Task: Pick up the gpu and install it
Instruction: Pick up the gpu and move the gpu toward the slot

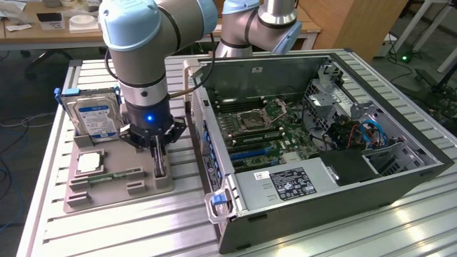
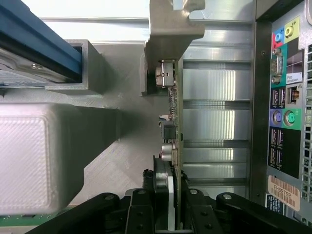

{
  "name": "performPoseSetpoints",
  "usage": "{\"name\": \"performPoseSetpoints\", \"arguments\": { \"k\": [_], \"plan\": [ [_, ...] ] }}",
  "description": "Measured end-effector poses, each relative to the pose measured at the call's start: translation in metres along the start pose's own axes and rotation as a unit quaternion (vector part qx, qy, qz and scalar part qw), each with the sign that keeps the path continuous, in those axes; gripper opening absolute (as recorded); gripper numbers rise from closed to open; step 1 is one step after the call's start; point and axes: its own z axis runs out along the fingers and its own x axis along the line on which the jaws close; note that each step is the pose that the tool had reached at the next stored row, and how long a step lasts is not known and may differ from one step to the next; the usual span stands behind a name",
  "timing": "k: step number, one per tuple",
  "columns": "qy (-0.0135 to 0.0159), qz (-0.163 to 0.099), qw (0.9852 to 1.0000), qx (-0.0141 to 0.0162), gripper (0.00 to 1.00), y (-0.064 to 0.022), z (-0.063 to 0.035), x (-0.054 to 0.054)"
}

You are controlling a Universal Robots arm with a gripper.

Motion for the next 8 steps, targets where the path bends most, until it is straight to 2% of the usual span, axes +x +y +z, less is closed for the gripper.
{"name": "performPoseSetpoints", "arguments": {
  "k": [8],
  "plan": [
    [0.0, 0.0, 1.0, 0.001, 0.28, 0.0, 0.0002, 0.0]
  ]
}}
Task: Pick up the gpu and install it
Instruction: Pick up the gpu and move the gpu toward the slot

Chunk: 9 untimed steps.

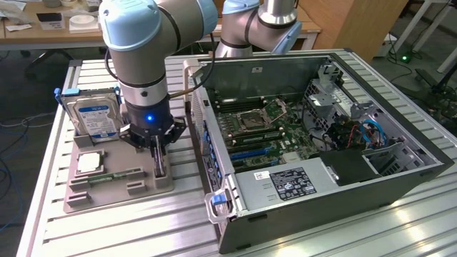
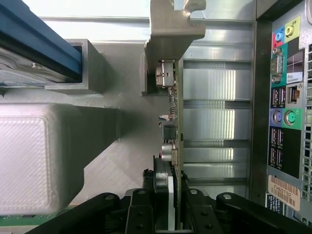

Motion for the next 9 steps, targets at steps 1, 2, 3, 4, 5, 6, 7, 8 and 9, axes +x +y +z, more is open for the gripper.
{"name": "performPoseSetpoints", "arguments": {
  "k": [1, 2, 3, 4, 5, 6, 7, 8, 9],
  "plan": [
    [0.0, 0.0, 1.0, 0.0, 0.28, 0.0, 0.0, 0.0],
    [0.0, 0.0, 1.0, 0.0, 0.28, 0.0, 0.0, 0.0],
    [0.0, 0.0, 1.0, 0.0, 0.28, 0.0, 0.0, 0.0],
    [0.0, 0.0, 1.0, 0.0, 0.28, 0.0, 0.0, 0.0],
    [0.0, 0.0, 1.0, 0.0, 0.28, 0.0, 0.0, 0.0],
    [0.0, 0.0, 1.0, 0.0, 0.28, 0.0, 0.0, 0.0],
    [0.0, 0.0, 1.0, 0.0, 0.28, 0.0, 0.0, 0.0],
    [0.0, 0.0, 1.0, 0.0, 0.28, 0.0, 0.0, 0.0],
    [-0.0001, 0.0, 1.0, 0.0, 0.28, 0.0, 0.0, 0.0]
  ]
}}
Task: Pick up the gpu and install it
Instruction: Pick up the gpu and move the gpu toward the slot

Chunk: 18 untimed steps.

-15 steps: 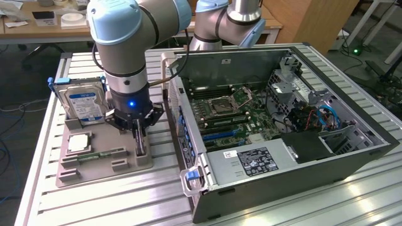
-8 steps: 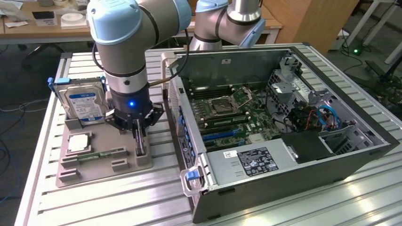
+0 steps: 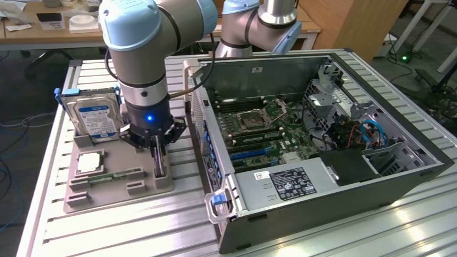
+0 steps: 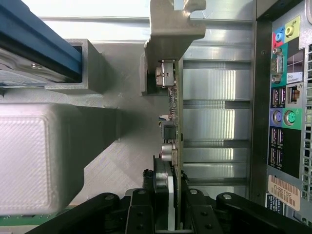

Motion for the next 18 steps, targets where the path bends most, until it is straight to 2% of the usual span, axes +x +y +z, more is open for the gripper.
{"name": "performPoseSetpoints", "arguments": {
  "k": [5, 7, 13, 18],
  "plan": [
    [-0.0002, 0.0, 1.0, -0.0004, 0.28, 0.0001, -0.0005, 0.0],
    [0.0, 0.0, 1.0, -0.0004, 0.28, 0.0002, -0.0037, 0.0],
    [0.0, 0.0, 1.0, -0.0011, 0.28, 0.0007, -0.021, 0.0],
    [0.0, 0.0, 1.0, -0.0045, 0.28, 0.0011, -0.0346, -0.001]
  ]
}}
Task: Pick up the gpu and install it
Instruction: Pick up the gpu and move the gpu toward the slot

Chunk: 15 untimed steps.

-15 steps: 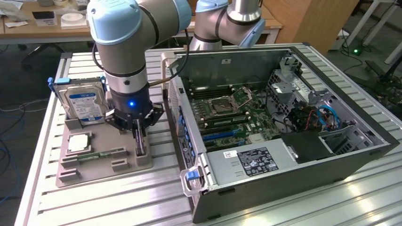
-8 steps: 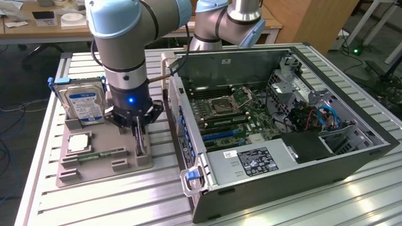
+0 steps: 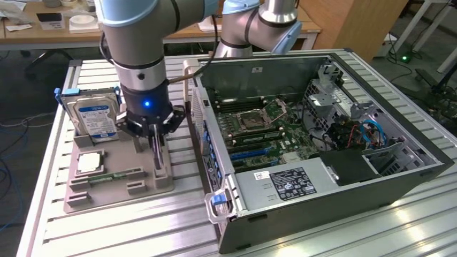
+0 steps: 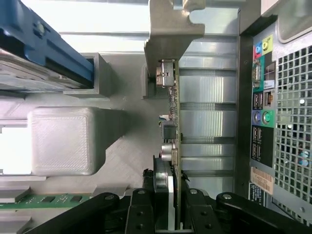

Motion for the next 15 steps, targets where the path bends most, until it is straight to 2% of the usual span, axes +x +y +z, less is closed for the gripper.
{"name": "performPoseSetpoints", "arguments": {
  "k": [6, 15],
  "plan": [
    [0.0001, 0.0, 1.0, -0.0024, 0.28, 0.0008, -0.0197, -0.001],
    [0.0, 0.0, 1.0, -0.0041, 0.28, 0.0017, -0.0399, -0.001]
  ]
}}
